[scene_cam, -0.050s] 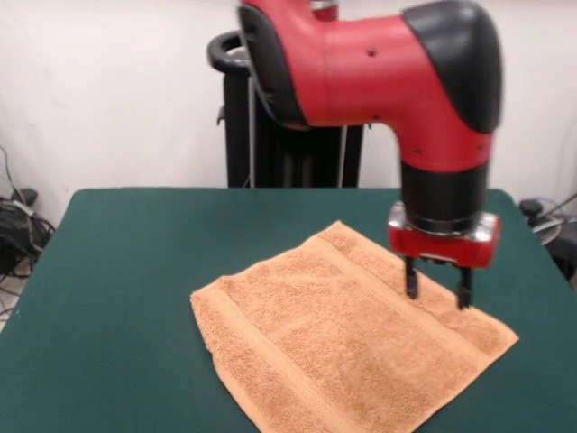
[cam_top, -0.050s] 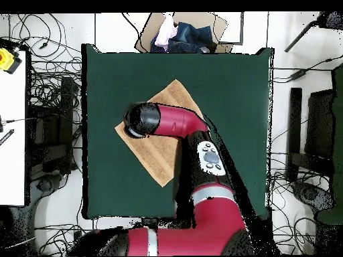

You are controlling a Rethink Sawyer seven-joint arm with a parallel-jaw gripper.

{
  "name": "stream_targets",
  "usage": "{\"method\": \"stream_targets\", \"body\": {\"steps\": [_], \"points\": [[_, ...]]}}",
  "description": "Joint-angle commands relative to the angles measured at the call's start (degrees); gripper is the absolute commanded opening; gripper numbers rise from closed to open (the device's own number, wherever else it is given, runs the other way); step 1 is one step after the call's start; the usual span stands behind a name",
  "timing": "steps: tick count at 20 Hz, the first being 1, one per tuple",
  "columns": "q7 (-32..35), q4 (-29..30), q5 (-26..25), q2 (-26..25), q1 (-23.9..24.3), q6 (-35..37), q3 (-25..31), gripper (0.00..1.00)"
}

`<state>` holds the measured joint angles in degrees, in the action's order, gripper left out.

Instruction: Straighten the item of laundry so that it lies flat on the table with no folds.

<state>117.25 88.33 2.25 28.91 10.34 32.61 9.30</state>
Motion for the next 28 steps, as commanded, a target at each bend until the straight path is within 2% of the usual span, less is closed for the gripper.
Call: {"method": "stream_targets", "body": {"steps": [1, 10, 19, 28], "points": [[20.03, -4.88, 5.09, -8.2, -5.15, -4.35, -5.14, 1.0], [25.11, -16.05, 9.56, -17.43, -13.52, -4.45, -13.65, 1.0], [23.38, -24.95, 10.69, -25.78, -14.88, -4.17, -17.09, 1.0], [23.82, -27.1, 10.86, -27.43, -14.99, -3.25, -17.87, 1.0]]}}
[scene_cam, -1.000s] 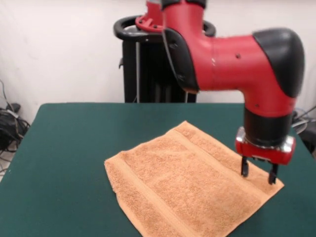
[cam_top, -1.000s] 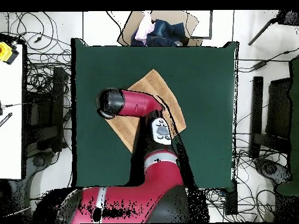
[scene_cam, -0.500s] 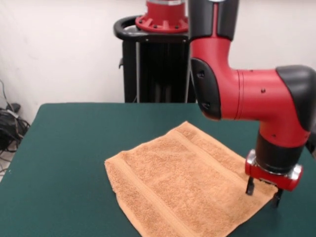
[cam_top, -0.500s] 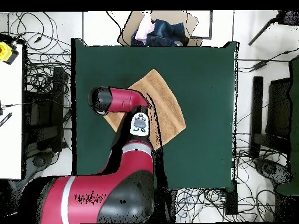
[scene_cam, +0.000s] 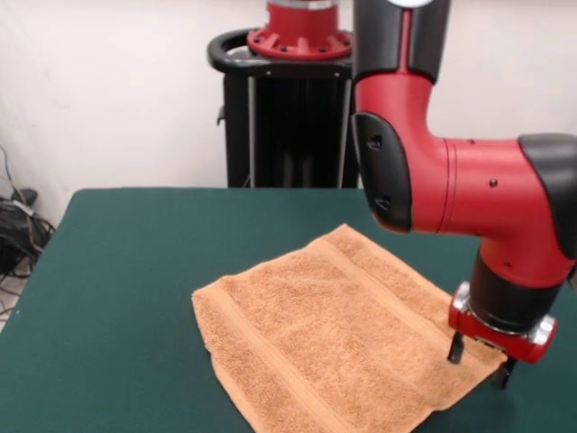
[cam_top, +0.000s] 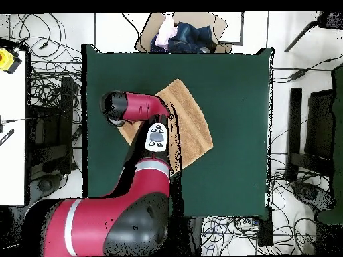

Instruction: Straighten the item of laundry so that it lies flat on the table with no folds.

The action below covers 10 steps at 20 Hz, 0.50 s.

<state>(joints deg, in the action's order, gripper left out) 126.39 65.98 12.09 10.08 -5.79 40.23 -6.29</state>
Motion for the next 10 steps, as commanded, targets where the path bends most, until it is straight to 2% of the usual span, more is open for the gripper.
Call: {"method": "stream_targets", "body": {"steps": [1, 8, 9, 10], "points": [[14.69, -5.1, 1.02, -8.76, 1.02, -10.39, -2.62, 1.0], [13.64, -4.5, 0.6, -8.25, 1.05, -9.79, -2.46, 1.0], [13.2, -4.2, 0.51, -8.14, 1.23, -10.42, -2.1, 0.0], [13.15, -4.48, 0.42, -8.22, 1.17, -9.97, -2.3, 0.0]]}}
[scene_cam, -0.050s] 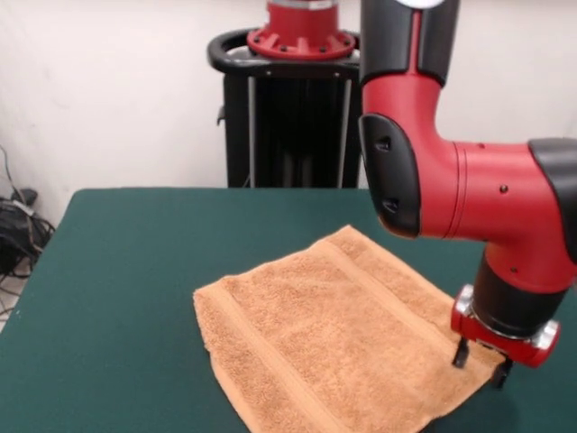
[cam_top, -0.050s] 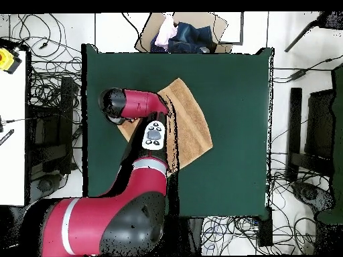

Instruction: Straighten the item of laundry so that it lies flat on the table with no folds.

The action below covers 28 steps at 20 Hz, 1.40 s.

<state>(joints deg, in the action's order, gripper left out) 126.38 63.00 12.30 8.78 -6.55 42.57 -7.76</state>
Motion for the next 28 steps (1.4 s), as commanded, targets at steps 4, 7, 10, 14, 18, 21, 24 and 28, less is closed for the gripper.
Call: {"method": "stream_targets", "body": {"steps": [4, 7, 10, 14, 18, 21, 24, 28], "points": [[14.01, -2.4, 0.13, -6.7, 1.27, -10.06, -2.16, 0.0], [14.77, -3.04, 0.28, -6.87, 0.81, -8.87, -2.91, 0.0], [13.38, -3.56, 0.1, -6.84, 1.27, -7.3, -2.42, 0.0], [11.94, -4.25, -0.36, -6.95, 1.72, -5.95, -2.13, 0.0], [11.85, -4.0, 0.14, -7.12, 2.15, -6.21, -1.06, 0.0], [12.15, -3.56, 1.48, -7.17, 2.63, -6.9, 0.85, 0.0], [13.18, -3.51, 3.53, -7.95, 2.75, -10.16, 3.49, 0.0], [16.37, -3.92, 5.6, -8.3, 1.06, -10.91, 3.3, 0.0]]}}
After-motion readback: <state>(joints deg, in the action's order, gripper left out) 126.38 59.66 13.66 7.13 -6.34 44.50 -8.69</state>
